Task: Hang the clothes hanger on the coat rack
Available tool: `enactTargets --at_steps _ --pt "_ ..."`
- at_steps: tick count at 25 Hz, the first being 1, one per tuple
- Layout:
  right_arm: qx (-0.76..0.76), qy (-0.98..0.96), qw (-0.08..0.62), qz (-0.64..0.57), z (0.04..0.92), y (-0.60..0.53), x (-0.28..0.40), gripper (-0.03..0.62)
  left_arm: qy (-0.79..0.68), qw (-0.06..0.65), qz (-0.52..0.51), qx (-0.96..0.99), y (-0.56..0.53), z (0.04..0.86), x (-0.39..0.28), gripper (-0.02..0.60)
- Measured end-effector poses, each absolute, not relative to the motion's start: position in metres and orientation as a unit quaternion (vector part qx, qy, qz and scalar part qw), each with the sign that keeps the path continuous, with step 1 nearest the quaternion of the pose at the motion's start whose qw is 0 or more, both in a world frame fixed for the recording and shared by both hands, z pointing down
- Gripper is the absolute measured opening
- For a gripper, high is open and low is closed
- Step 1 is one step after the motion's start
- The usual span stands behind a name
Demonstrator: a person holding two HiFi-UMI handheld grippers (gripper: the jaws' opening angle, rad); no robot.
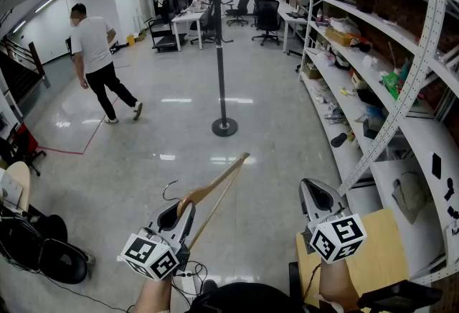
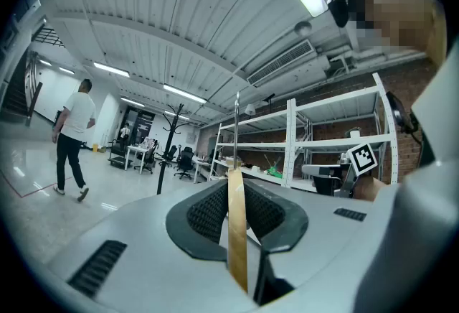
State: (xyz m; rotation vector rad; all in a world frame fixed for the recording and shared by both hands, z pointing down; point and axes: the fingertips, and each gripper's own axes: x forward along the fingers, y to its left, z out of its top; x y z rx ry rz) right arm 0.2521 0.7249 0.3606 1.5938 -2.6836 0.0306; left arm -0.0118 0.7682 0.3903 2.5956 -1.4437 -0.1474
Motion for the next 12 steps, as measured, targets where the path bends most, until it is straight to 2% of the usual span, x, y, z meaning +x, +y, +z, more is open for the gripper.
enactTargets --at_steps 12 --pt "0.506 -0.862 0.019 0.003 0.372 0.68 0.266 0.008 -0.479 0.085 -0.045 0.872 0.723 0.389 0.004 0.052"
